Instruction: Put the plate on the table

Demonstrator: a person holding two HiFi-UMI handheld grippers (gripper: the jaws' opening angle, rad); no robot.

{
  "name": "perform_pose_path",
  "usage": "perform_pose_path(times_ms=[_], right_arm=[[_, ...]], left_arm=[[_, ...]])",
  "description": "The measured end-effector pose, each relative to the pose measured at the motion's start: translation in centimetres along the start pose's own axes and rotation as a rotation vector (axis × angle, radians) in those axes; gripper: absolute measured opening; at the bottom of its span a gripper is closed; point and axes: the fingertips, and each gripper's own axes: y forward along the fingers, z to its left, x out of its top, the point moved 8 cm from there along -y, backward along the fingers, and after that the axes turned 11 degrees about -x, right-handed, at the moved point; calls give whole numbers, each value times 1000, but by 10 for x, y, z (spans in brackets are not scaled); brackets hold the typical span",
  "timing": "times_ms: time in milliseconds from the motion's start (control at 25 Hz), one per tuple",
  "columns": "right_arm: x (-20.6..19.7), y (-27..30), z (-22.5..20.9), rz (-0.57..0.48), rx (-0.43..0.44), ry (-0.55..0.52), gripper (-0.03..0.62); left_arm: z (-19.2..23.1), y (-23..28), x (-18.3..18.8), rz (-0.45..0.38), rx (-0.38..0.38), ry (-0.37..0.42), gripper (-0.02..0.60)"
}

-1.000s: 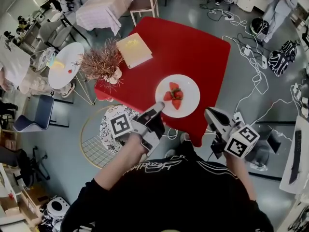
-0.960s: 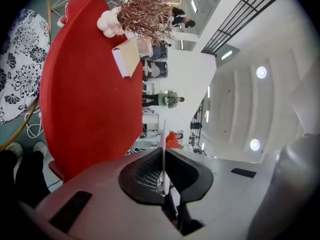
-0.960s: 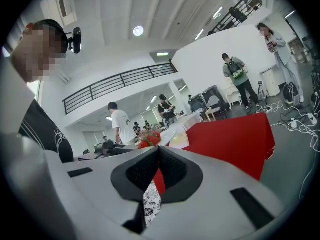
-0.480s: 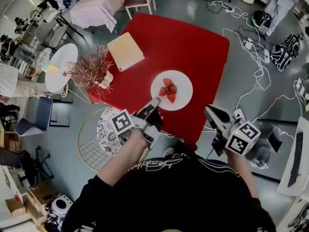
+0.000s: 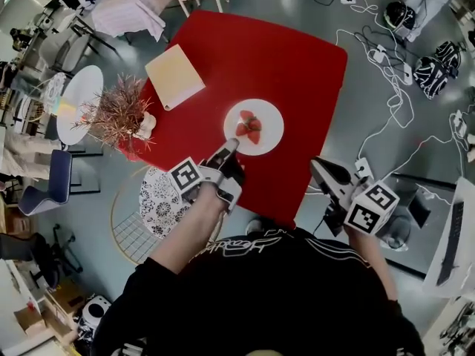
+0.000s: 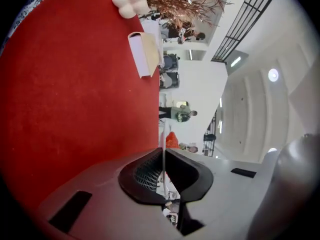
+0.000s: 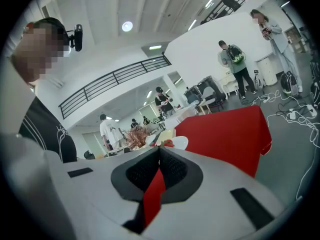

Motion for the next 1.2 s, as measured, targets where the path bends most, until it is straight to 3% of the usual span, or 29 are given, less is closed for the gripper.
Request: perform_pose_path(times_ms=[760, 1200], right_arm=[[15, 33, -51, 67, 13, 26, 8], [20, 45, -61, 77, 17, 45, 8]], left_arm=[[60, 47, 27, -64, 172, 14, 18], [71, 53, 34, -70, 210, 20, 21]])
